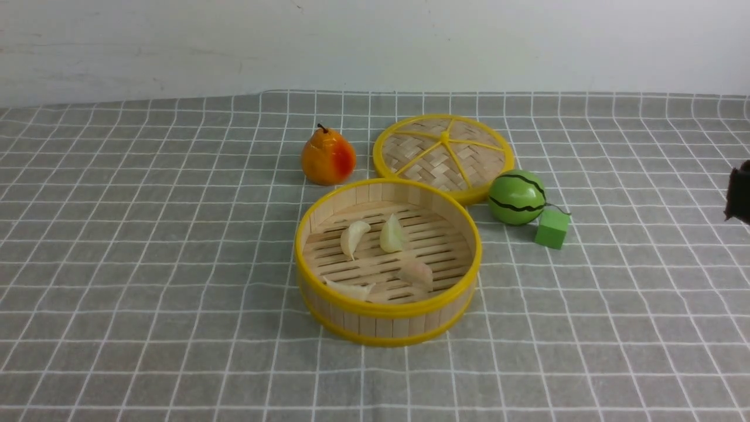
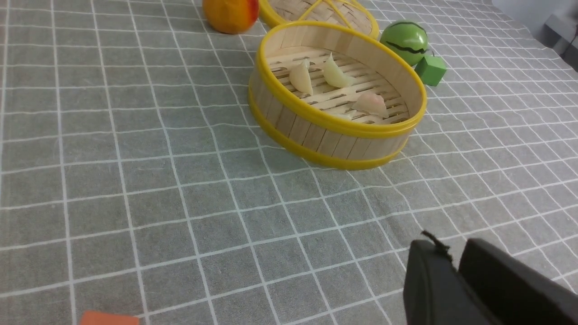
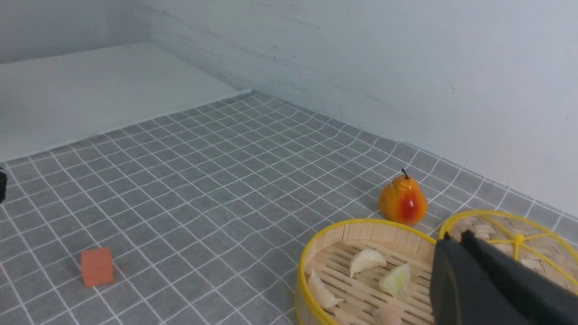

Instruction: Put the dumplings into the steamer on the table with the grey tablecloth.

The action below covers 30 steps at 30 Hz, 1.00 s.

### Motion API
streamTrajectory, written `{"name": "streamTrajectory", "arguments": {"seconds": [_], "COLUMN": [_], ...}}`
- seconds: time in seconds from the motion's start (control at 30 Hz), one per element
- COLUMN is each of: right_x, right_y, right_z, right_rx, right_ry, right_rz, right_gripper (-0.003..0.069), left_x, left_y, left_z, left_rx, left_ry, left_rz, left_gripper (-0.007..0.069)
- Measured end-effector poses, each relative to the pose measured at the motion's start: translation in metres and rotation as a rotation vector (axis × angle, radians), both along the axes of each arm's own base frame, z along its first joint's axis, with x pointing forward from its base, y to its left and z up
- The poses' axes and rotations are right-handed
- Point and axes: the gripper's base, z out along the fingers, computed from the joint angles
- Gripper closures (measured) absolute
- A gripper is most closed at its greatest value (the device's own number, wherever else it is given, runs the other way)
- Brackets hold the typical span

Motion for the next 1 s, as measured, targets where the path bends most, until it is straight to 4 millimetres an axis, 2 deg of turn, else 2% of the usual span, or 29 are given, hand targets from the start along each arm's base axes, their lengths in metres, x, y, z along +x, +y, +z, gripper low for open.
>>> {"name": "streamTrajectory", "arguments": {"seconds": [0.13,0.23,0.33,0.37,0.47,0.57,0.63,0.67,0.77,0.87,0.9,1.0], "right_x": [0.000,-0.003,-0.009,-0.009,-0.016,-0.021,-0.022,-0.024,-0.029,-0.030,-0.030,-0.031], "right_y": [-0.001,-0.012,-0.030,-0.031,-0.048,-0.061,-0.065,-0.071,-0.076,-0.077,-0.077,-0.077], "right_z": [-0.008,-0.029,-0.061,-0.064,-0.105,-0.142,-0.153,-0.171,-0.195,-0.209,-0.220,-0.225], "right_rx": [0.058,0.118,0.165,0.165,0.159,0.156,0.160,0.169,0.168,0.160,0.152,0.136], "right_ry": [0.007,-0.043,-0.098,-0.101,-0.104,-0.031,0.007,0.076,0.140,0.157,0.186,0.227], "right_rz": [-0.016,-0.097,-0.230,-0.240,-0.408,-0.582,-0.637,-0.732,-0.824,-0.839,-0.843,-0.849], "right_gripper": [0.0671,0.0671,0.0670,0.0670,0.0670,0.0670,0.0670,0.0670,0.0670,0.0670,0.0670,0.0670], "left_x": [0.000,0.000,0.000,0.000,0.000,0.000,0.000,0.000,0.000,0.000,0.000,0.000], "left_y": [0.000,0.000,0.000,0.000,0.000,0.000,0.000,0.000,0.000,0.000,0.000,0.000], "left_z": [0.000,0.000,0.000,0.000,0.000,0.000,0.000,0.000,0.000,0.000,0.000,0.000], "left_rx": [0.001,0.001,0.001,0.001,0.001,0.001,0.001,0.001,0.001,0.001,0.002,0.002], "left_ry": [0.000,0.000,0.000,0.000,0.000,0.000,0.000,0.000,0.000,0.000,0.001,0.002], "left_rz": [0.000,0.000,0.000,0.000,0.000,0.000,0.000,0.000,0.000,0.000,0.000,0.000], "left_gripper": [0.0526,0.0522,0.0516,0.0516,0.0515,0.0514,0.0513,0.0512,0.0512,0.0512,0.0512,0.0510]}}
